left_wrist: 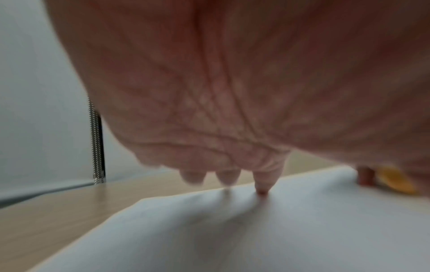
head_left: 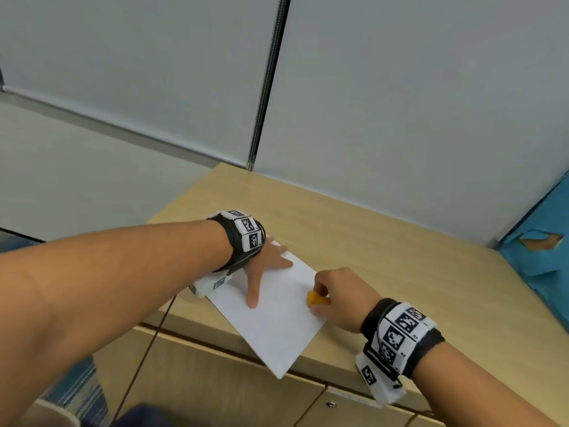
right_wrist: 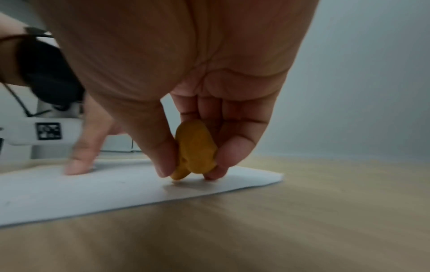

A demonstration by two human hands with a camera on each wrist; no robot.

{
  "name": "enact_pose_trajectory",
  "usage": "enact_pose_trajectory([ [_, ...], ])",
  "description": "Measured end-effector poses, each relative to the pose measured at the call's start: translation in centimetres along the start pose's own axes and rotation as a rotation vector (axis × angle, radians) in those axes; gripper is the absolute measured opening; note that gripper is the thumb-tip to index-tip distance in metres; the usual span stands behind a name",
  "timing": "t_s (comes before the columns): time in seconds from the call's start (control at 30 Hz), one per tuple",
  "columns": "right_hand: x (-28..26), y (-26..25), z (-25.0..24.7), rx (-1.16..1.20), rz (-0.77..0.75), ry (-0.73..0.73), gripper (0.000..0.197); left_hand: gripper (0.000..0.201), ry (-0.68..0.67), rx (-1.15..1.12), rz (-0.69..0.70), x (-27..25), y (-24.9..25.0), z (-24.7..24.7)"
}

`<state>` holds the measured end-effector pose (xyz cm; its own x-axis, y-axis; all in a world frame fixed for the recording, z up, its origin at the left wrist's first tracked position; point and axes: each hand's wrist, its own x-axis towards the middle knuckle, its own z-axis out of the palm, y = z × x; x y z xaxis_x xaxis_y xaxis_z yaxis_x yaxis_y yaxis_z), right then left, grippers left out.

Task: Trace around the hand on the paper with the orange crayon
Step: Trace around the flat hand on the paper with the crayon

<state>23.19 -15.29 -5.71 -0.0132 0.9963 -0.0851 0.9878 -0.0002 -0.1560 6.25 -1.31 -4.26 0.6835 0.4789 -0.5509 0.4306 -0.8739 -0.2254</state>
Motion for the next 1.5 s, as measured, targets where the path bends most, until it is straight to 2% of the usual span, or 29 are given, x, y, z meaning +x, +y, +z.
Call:
enact_pose_trajectory([
  [0.07, -0.8, -0.5, 0.2, 0.032, -0.026, -0.005, 0.014, 0.112, -0.043, -0.145, -0.019, -0.4, 0.4, -0.5],
  [0.13, -1.0, -1.0, 0.2, 0.041, -0.046, -0.015, 0.015, 0.108, -0.016, -0.216, -0.032, -0.3, 0.8, -0.1],
  [0.33, 1.1, -1.3, -0.7, 0.135, -0.077, -0.032, 0.019, 0.127, 0.028, -0.192, -0.047, 1.2, 0.4, 2.4],
  [0.5, 3.6, -3.0, 0.1, 0.117, -0.146, -0.063, 0.015, 0.121, 0.060, -0.203, -0.030, 1.6, 0.1, 3.2],
  [0.63, 5.5, -2.5, -0.6, 0.086, -0.082, -0.057, 0.019, 0.119, 0.076, -0.242, -0.030, 1.5, 0.0, 3.5],
  [0.77, 6.5, -1.9, -0.6, 0.042, -0.007, 0.010, 0.019, 0.119, 0.069, -0.237, -0.029, 1.2, 0.2, 3.3],
  [0.93, 4.6, -3.2, -0.2, 0.100, -0.194, -0.166, 0.023, 0.119, 0.069, -0.235, -0.036, 1.3, 0.1, 3.4],
  [1.1, 6.7, -1.6, -0.8, 0.035, -0.048, -0.020, 0.025, 0.118, 0.091, -0.251, -0.033, 0.7, 0.5, 3.2],
  [1.17, 6.3, -2.0, -0.7, 0.041, -0.075, -0.037, 0.023, 0.119, 0.085, -0.241, -0.039, 0.8, 0.4, 3.3],
  [1.3, 4.8, -3.7, -0.6, 0.080, -0.199, -0.188, 0.023, 0.120, 0.072, -0.240, -0.045, 1.3, 0.1, 3.5],
  [1.5, 7.3, -2.3, -1.2, -0.026, -0.044, -0.050, 0.023, 0.116, 0.077, -0.247, -0.048, 0.7, 0.4, 3.2],
])
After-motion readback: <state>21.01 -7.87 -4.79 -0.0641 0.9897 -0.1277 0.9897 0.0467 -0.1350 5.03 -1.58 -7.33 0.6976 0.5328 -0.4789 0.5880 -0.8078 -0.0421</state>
